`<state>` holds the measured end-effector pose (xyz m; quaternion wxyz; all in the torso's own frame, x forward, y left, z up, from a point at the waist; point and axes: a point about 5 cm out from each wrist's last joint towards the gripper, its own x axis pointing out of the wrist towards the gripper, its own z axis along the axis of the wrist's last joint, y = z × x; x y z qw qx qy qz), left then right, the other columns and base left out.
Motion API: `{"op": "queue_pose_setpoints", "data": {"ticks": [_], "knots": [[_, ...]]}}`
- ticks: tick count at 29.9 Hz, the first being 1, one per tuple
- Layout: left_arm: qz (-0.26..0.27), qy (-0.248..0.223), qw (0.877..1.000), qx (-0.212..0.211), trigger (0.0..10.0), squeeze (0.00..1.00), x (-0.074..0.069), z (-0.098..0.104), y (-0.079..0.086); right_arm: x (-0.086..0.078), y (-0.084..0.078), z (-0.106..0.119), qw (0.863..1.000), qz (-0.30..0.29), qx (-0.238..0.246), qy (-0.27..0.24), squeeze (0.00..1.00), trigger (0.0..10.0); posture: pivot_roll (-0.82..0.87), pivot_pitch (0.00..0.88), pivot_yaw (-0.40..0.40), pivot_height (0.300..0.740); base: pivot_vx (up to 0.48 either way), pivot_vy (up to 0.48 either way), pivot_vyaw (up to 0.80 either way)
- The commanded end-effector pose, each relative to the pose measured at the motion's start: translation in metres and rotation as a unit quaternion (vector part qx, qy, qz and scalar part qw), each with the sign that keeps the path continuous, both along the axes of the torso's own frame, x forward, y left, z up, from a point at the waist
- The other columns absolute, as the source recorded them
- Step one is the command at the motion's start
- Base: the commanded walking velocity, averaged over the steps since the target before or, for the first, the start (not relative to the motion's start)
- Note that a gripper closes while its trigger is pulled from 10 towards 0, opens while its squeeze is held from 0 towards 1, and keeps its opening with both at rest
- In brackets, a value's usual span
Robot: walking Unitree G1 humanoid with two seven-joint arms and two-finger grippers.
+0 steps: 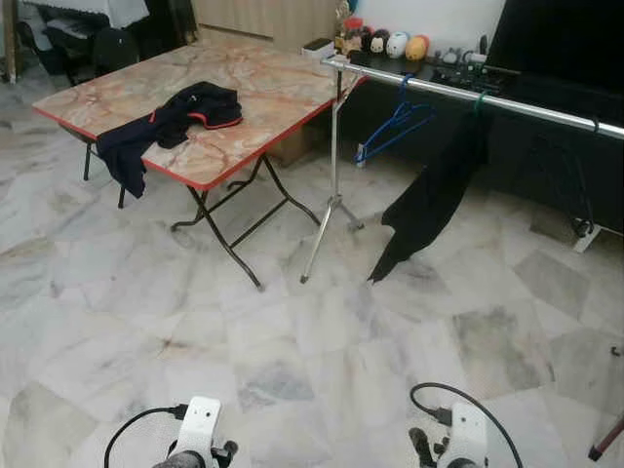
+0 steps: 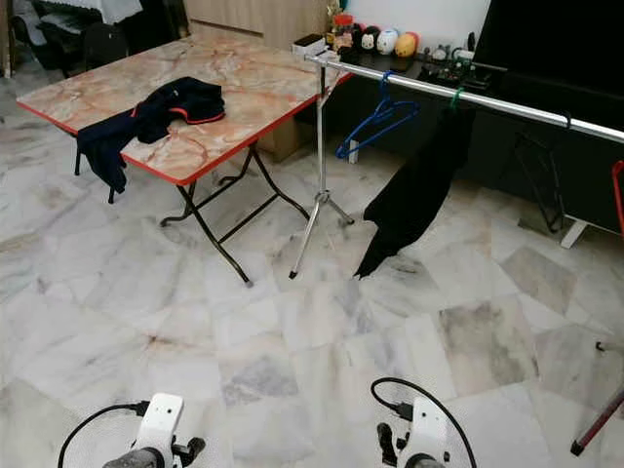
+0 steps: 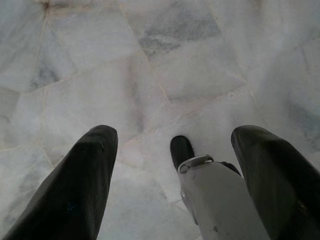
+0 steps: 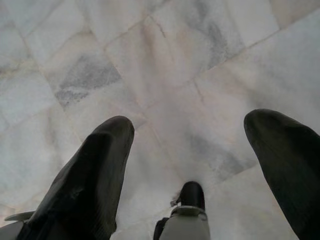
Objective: Hang hanger
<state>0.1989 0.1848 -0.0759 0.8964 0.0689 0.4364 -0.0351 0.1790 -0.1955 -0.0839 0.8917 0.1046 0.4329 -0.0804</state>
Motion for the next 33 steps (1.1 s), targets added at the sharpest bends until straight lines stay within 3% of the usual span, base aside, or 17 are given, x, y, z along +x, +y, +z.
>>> {"op": "queue_pose_setpoints", "data": {"ticks": [1, 7, 12, 18, 27, 33], "knots": [[0.001, 0.01, 1.0, 0.008, 10.0, 0.0, -0.008, -0.004, 0.003, 0.0, 0.0, 0.0, 1.0, -0.009, 0.0, 0.002, 0.0, 10.0, -0.04, 0.0, 0.041, 0.74, 0.0, 0.0, 0.0], [0.017, 0.017, 1.0, 0.009, 10.0, 0.0, -0.016, -0.008, 0.001, -0.003, 0.001, -0.002, 1.0, -0.01, -0.002, 0.011, 0.0, 10.0, -0.05, 0.0, 0.044, 0.74, 0.0, 0.0, -0.73], [0.029, 0.024, 0.999, 0.017, 10.0, 0.0, -0.014, -0.004, 0.022, -0.005, 0.0, -0.003, 1.0, -0.005, -0.004, 0.017, 0.0, 10.0, -0.05, 0.0, 0.036, 0.74, 0.0, 0.0, -0.73], [0.039, 0.027, 0.999, 0.016, 10.0, 0.0, -0.017, -0.006, 0.021, -0.006, -0.001, -0.003, 1.0, 0.004, -0.006, 0.016, 0.0, 10.0, -0.04, 0.0, 0.025, 0.74, 0.084, 0.0, -0.71], [0.043, 0.025, 0.999, 0.011, 10.0, 0.0, -0.016, -0.006, 0.02, -0.005, -0.002, -0.002, 1.0, -0.005, -0.007, 0.013, 0.0, 10.0, -0.05, 0.0, 0.03, 0.74, 0.265, 0.0, 0.0], [0.046, 0.023, 0.999, 0.008, 10.0, 0.0, -0.015, -0.005, 0.019, -0.004, -0.002, -0.002, 1.0, -0.002, -0.006, 0.015, 0.0, 10.0, -0.04, 0.0, 0.029, 0.74, 0.274, 0.0, -0.75]]}}
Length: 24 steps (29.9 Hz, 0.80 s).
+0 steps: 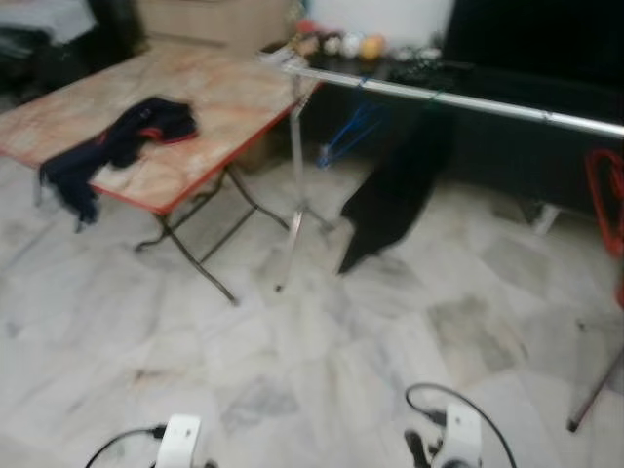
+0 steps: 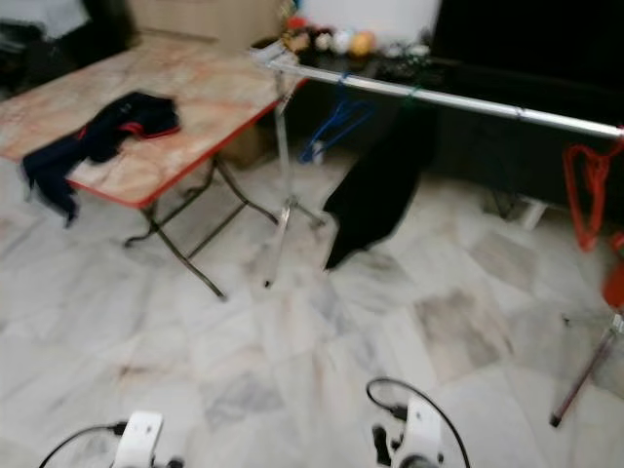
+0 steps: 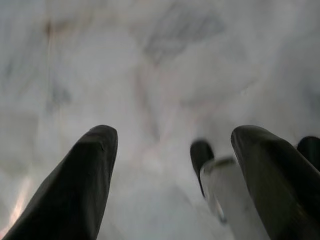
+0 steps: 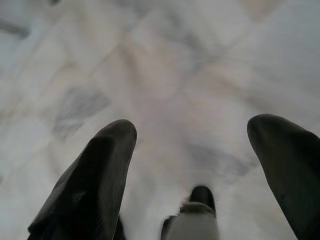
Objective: Hang hanger
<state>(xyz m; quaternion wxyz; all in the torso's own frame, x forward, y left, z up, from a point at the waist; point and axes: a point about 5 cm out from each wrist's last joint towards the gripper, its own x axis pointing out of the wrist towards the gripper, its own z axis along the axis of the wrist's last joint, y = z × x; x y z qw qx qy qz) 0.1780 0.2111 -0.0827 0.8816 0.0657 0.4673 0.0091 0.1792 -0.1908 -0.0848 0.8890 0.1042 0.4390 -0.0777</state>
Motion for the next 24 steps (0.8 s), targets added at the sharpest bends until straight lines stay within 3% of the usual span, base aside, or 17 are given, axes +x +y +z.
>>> {"op": "queue_pose_setpoints", "data": {"ticks": [1, 9, 24], "knots": [[0.004, -0.009, 1.0, -0.01, 10.0, 0.0, 0.0064, 0.0018, -0.0069, -0.0041, -0.0064, -0.0012, 1.0, -0.005, -0.008, 0.008, 0.0, 10.0, -0.04, 0.0, 0.029, 0.74, 0.274, 0.0, -0.73], [0.004, -0.01, 1.0, -0.013, 10.0, 0.0, 0.007, 0.0018, -0.0086, -0.0029, -0.0072, -0.0004, 1.0, -0.003, -0.01, 0.006, 0.0, 10.0, -0.04, 0.0, 0.028, 0.74, 0.276, 0.0, -0.68], [0.007, -0.012, 1.0, -0.018, 10.0, 0.0, 0.0081, 0.0018, -0.0118, -0.0012, -0.0096, 0.0009, 1.0, -0.003, -0.014, 0.001, 0.0, 10.0, -0.04, 0.0, 0.02, 0.74, 0.276, 0.0, 0.0]]}}
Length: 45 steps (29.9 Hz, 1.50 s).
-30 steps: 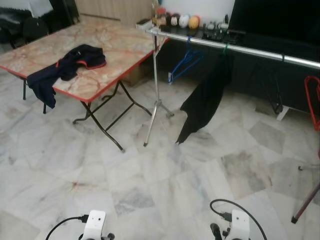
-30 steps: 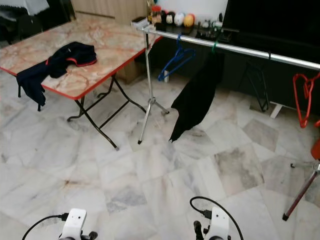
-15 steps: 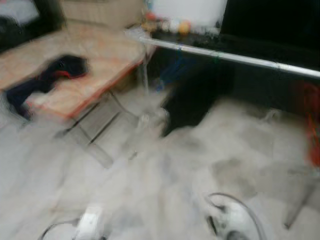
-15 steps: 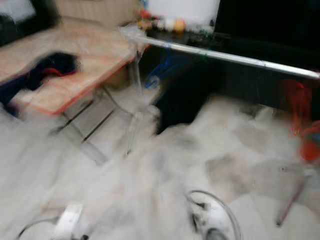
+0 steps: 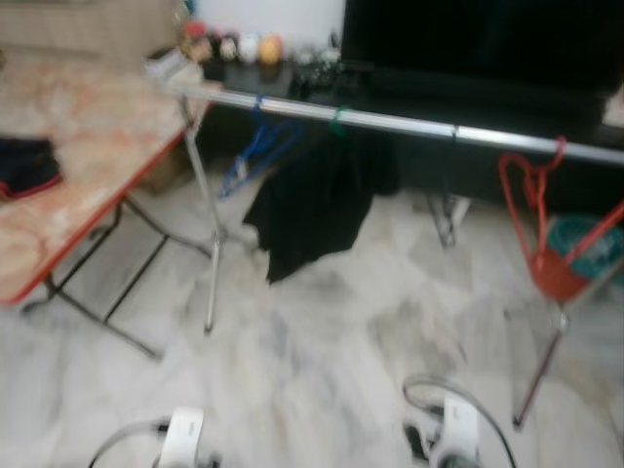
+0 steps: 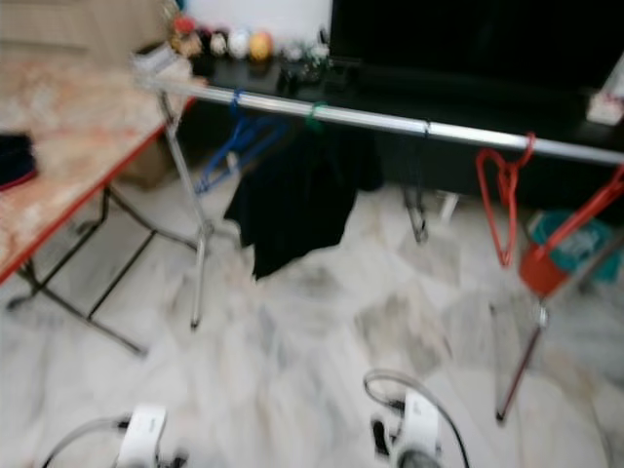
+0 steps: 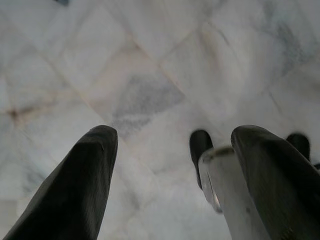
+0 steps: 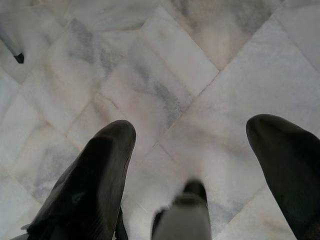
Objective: Hang hanger
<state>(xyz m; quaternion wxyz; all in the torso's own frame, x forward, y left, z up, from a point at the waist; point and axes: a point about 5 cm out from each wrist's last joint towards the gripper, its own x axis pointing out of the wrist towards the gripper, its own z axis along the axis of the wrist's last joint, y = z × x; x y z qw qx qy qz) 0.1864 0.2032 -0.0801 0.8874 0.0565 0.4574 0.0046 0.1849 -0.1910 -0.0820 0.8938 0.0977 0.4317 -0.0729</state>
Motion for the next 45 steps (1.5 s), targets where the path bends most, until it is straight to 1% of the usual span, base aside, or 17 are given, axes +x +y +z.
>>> {"op": "queue_pose_setpoints", "data": {"ticks": [1, 4, 13, 22, 26, 38, 45], "knots": [[0.007, -0.001, 1.0, -0.008, 10.0, 0.0, 0.0001, -0.0007, -0.0042, -0.0068, -0.0095, -0.0019, 1.0, -0.01, -0.01, 0.01, 0.0, 10.0, -0.04, 0.0, 0.019, 0.74, 0.274, 0.0, 0.0], [0.008, -0.002, 1.0, -0.009, 10.0, 0.0, 0.0004, -0.0006, -0.0047, -0.0064, -0.0097, -0.0018, 1.0, -0.007, -0.009, 0.01, 0.0, 10.0, -0.04, 0.0, 0.019, 0.74, 0.276, 0.0, -0.38], [0.008, -0.003, 1.0, -0.01, 10.0, 0.0, 0.0013, -0.0001, -0.0045, -0.0053, -0.0088, -0.0015, 1.0, -0.005, -0.009, 0.011, 0.0, 10.0, -0.04, 0.0, 0.02, 0.74, 0.276, 0.0, -0.71], [0.007, -0.003, 1.0, -0.01, 10.0, 0.0, 0.0012, -0.0002, -0.0045, -0.0053, -0.009, -0.0015, 1.0, -0.007, -0.01, 0.01, 0.0, 10.0, -0.04, 0.0, 0.02, 0.74, 0.275, 0.0, 0.0], [0.002, 0.001, 1.0, -0.005, 10.0, 0.0, 0.0011, -0.0004, -0.0048, -0.0054, -0.0096, -0.0014, 1.0, -0.006, -0.011, 0.01, 0.0, 10.0, -0.04, 0.0, 0.016, 0.74, 0.0, 0.0, 0.0], [0.009, -0.001, 1.0, -0.01, 10.0, 0.0, 0.0005, -0.0008, -0.0063, -0.0059, -0.0111, -0.0014, 1.0, -0.002, -0.012, 0.012, 0.0, 10.0, -0.04, 0.0, 0.009, 0.74, 0.0, 0.0, 0.0], [-0.006, -0.001, 1.0, -0.003, 10.0, 0.0, 0.0005, -0.0007, -0.0062, -0.0069, -0.0106, -0.0019, 1.0, 0.001, -0.012, 0.013, 0.0, 10.0, -0.04, 0.0, 0.008, 0.74, 0.0, 0.0, 0.0]]}}
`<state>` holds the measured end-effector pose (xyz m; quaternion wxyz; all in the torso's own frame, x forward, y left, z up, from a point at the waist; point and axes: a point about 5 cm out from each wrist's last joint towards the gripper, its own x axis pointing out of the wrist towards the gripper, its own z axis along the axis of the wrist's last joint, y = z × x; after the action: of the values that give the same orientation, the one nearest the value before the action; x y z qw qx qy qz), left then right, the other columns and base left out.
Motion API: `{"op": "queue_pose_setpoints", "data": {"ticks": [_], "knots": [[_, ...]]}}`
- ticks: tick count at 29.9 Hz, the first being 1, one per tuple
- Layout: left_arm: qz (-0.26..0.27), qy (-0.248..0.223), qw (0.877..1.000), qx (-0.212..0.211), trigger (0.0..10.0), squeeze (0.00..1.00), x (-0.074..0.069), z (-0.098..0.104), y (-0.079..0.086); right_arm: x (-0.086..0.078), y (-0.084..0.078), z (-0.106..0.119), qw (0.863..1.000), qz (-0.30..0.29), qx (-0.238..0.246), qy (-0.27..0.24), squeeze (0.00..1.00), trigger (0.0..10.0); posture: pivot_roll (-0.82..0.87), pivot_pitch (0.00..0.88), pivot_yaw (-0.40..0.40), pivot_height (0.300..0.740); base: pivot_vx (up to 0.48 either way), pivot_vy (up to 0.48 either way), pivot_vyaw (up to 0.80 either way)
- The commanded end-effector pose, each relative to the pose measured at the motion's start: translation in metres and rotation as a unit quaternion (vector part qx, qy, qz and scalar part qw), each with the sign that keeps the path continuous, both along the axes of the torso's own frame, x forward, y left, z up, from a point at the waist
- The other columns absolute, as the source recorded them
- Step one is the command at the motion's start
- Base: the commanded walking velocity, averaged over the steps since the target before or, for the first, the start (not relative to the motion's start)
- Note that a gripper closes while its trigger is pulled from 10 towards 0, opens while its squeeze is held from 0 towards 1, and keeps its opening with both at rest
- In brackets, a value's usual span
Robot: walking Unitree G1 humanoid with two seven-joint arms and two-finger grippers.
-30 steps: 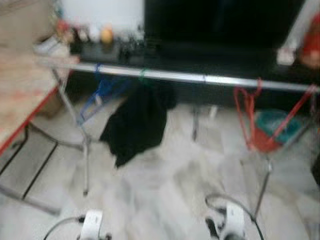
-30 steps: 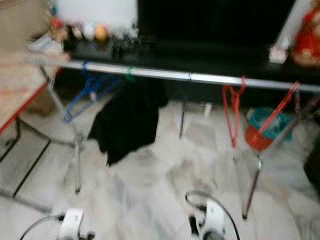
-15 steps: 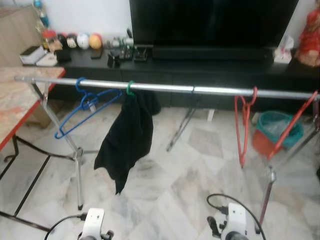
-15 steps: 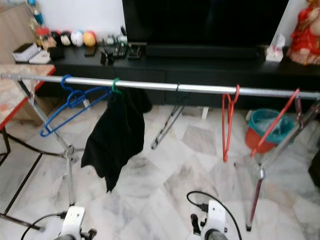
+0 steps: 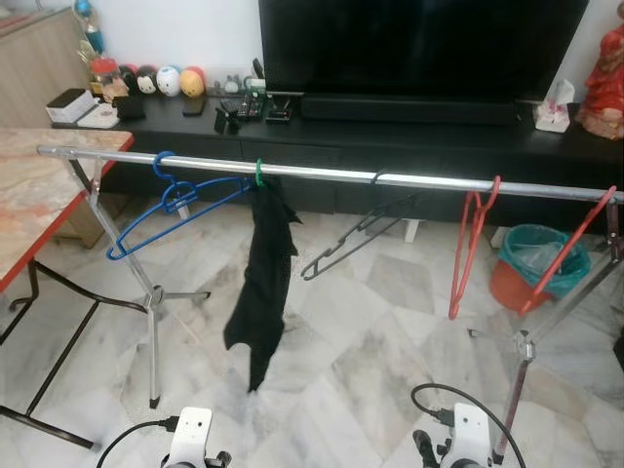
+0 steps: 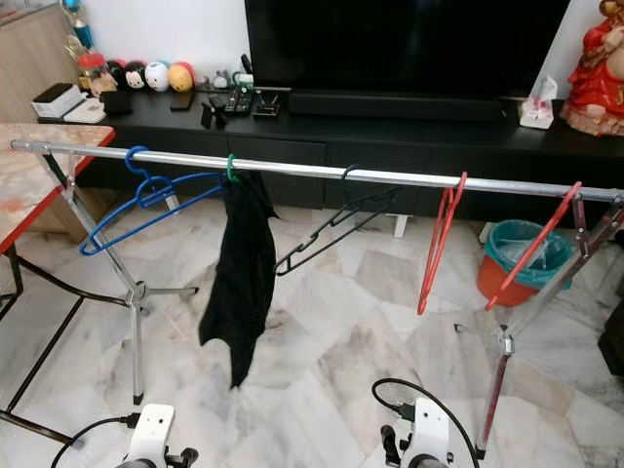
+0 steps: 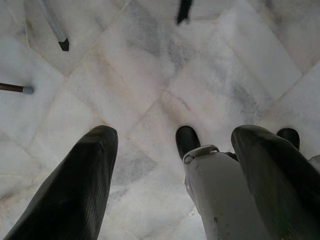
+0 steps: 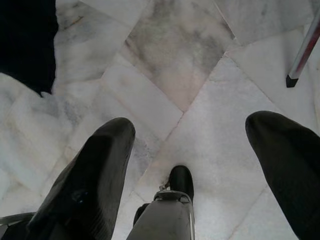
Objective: Hang hanger
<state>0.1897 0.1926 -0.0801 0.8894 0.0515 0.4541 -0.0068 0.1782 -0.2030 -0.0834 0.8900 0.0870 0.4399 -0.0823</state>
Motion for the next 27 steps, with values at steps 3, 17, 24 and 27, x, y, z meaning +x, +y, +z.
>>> {"op": "queue_pose_setpoints", "data": {"ticks": [3, 17, 24, 27], "knots": [[0.002, 0.003, 1.0, 0.007, 10.0, 0.0, -0.003, -0.0008, 0.0048, -0.0003, 0.0017, -0.0005, 1.0, 0.005, 0.0, 0.003, 0.0, 10.0, -0.04, 0.0, 0.008, 0.74, 0.0, 0.0, 0.0], [0.001, 0.002, 1.0, 0.006, 10.0, 0.0, -0.003, -0.0007, 0.0048, -0.0006, 0.0019, -0.0007, 1.0, 0.006, 0.001, 0.003, 0.0, 10.0, -0.04, 0.0, 0.009, 0.74, 0.0, -0.157, 0.0], [0.001, 0.0, 1.0, 0.005, 10.0, 0.0, -0.0022, -0.0003, 0.0043, 0.0001, 0.0015, -0.0003, 1.0, 0.007, 0.001, 0.003, 0.0, 10.0, -0.04, 0.0, 0.009, 0.74, 0.0, -0.307, 0.0], [0.002, -0.001, 1.0, 0.004, 10.0, 0.0, -0.0022, -0.0003, 0.0043, 0.0001, 0.0015, -0.0003, 1.0, 0.006, 0.001, 0.003, 0.0, 10.0, -0.04, 0.0, 0.009, 0.74, 0.0, -0.32, 0.0]]}}
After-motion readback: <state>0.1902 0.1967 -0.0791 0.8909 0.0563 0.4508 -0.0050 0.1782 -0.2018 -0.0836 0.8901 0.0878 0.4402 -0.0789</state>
